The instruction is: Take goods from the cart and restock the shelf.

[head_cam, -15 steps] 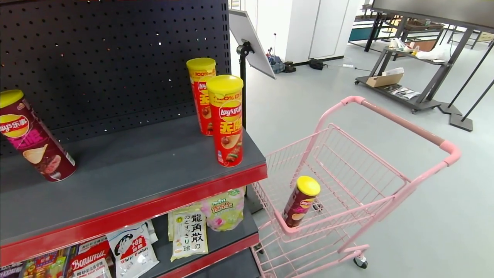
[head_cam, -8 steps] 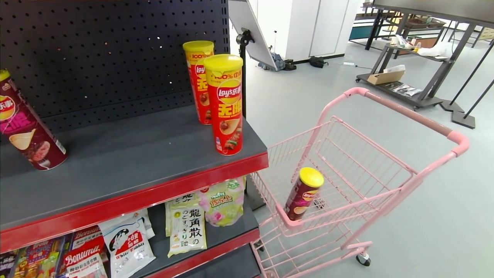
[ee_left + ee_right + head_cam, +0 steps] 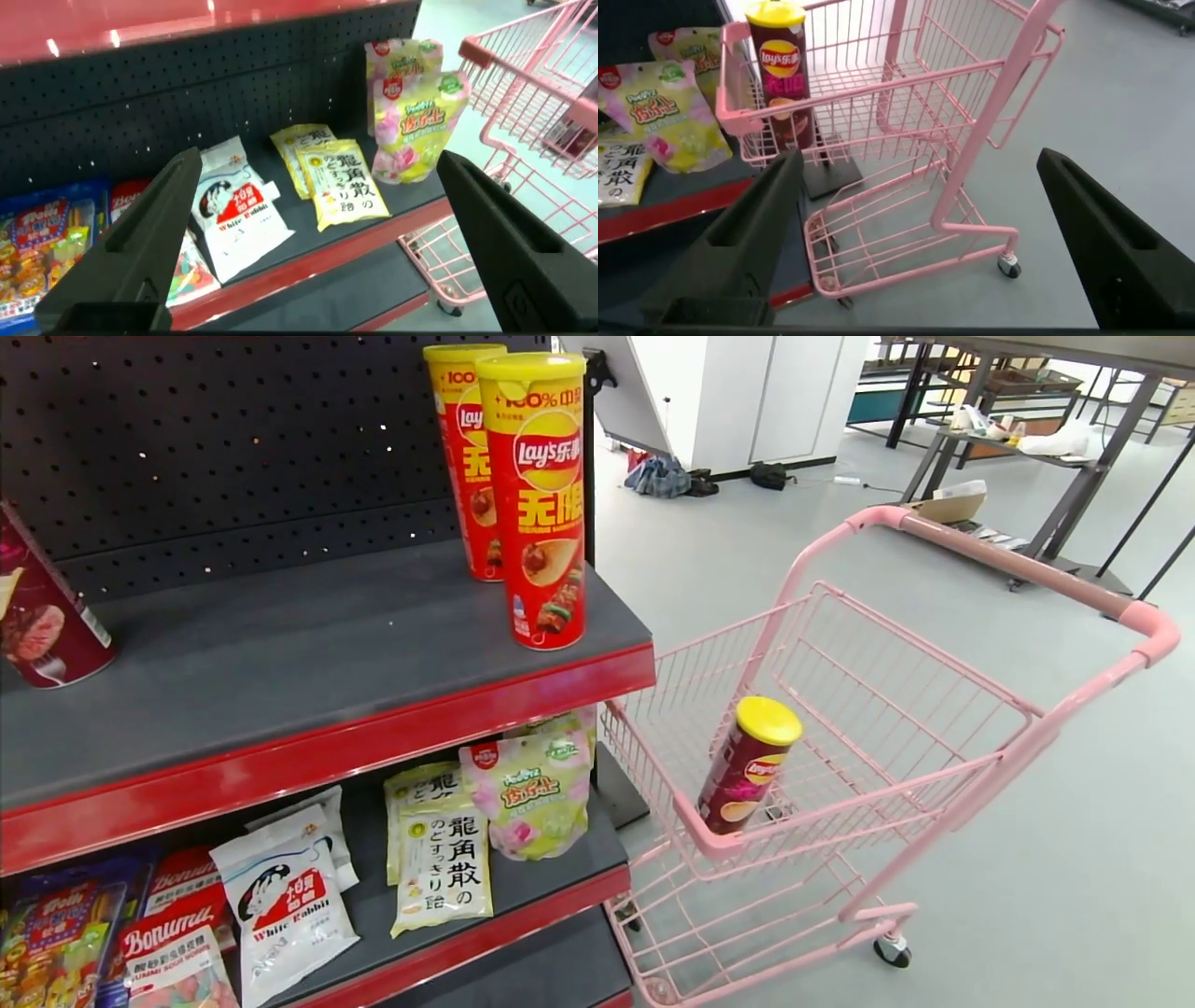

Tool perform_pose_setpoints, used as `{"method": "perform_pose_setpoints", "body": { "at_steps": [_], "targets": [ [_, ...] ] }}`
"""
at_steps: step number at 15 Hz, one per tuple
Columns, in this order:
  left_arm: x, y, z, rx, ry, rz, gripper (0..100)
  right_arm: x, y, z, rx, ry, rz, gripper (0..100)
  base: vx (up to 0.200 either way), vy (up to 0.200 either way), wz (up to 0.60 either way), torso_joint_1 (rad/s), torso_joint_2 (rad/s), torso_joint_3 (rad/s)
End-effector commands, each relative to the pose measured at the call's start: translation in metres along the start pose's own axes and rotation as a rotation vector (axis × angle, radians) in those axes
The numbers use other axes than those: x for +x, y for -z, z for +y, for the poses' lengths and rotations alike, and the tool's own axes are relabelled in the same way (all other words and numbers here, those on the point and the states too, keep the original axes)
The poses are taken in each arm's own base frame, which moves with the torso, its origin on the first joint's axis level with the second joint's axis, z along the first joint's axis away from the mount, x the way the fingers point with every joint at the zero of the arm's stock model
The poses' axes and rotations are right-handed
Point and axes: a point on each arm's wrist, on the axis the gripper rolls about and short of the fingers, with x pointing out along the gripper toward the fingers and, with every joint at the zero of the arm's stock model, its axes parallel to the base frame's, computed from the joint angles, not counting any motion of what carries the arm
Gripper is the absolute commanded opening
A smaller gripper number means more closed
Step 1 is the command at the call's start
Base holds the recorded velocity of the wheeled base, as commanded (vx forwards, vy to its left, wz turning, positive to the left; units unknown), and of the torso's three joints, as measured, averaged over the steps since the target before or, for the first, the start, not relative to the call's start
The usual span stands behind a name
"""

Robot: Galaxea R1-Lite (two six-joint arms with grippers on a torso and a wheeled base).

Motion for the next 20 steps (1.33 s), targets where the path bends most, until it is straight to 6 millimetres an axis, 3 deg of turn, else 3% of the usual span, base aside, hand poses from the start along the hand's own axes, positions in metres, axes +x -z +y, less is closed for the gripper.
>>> {"method": "perform_pose_setpoints", "body": {
  "at_steps": [1, 5, 6, 8, 9, 11, 13, 15, 16, 18, 20],
  "targets": [
    [0.0, 0.0, 0.0, 0.0, -0.002, 0.0, 100, 0.0, 0.0, 0.0, 0.0, -0.002, 0.0, 100, 0.0, 0.0, 0.0, -0.124, 0.43, 0.295],
    [0.0, 0.0, 0.0, -0.002, -0.002, 0.0, 100, 0.005, -0.003, 0.0, -0.004, -0.005, 0.057, 100, 0.0, 0.0, 0.0, -0.038, 0.14, 0.097],
    [0.0, 0.0, 0.0, 0.001, 0.0, 0.0, 100, 0.011, -0.073, 0.0, 0.084, -0.065, -0.002, 100, 0.0, 0.0, 0.0, 0.0, 0.0, 0.0],
    [0.0, 0.0, 0.0, 0.001, 0.0, 0.0, 100, 0.066, -0.187, 0.003, 0.293, -0.106, 0.008, 100, 0.0, 0.0, 0.0, 0.0, 0.0, 0.0],
    [0.0, 0.0, 0.0, 0.001, 0.0, 0.0, 100, 0.078, -0.189, 0.005, 0.268, -0.143, 0.043, 100, 0.0, 0.0, 0.0, 0.0, 0.0, 0.0],
    [0.0, 0.0, 0.0, 0.0, 0.0, 0.0, 100, 0.144, -0.158, 0.016, 0.204, -0.223, 0.26, 100, 0.0, 0.0, 0.0, 0.0, 0.0, 0.0],
    [0.0, 0.0, 0.0, 0.0, 0.0, 0.0, 100, 0.204, -0.108, 0.029, 0.195, -0.258, 0.305, 100, 0.0, 0.0, 0.0, 0.0, 0.0, 0.0],
    [0.0, 0.0, 0.0, 0.0, 0.0, 0.0, 100, 0.244, -0.066, 0.037, 0.192, -0.271, 0.29, 100, 0.0, 0.0, 0.0, 0.0, 0.0, 0.0],
    [0.0, 0.0, 0.0, 0.0, 0.0, 0.0, 100, 0.246, -0.063, 0.038, 0.191, -0.274, 0.294, 100, 0.0, 0.0, 0.0, 0.0, 0.0, 0.0],
    [0.0, 0.0, 0.0, 0.001, 0.0, 0.0, 100, 0.263, -0.035, 0.048, 0.189, -0.319, 0.37, 100, 0.0, 0.0, 0.0, 0.0, 0.0, 0.0],
    [0.0, 0.0, 0.0, 0.001, 0.0, 0.0, 100, 0.264, -0.035, 0.057, 0.189, -0.352, 0.375, 100, 0.0, 0.0, 0.0, 0.0, 0.0, 0.0]
  ]
}}
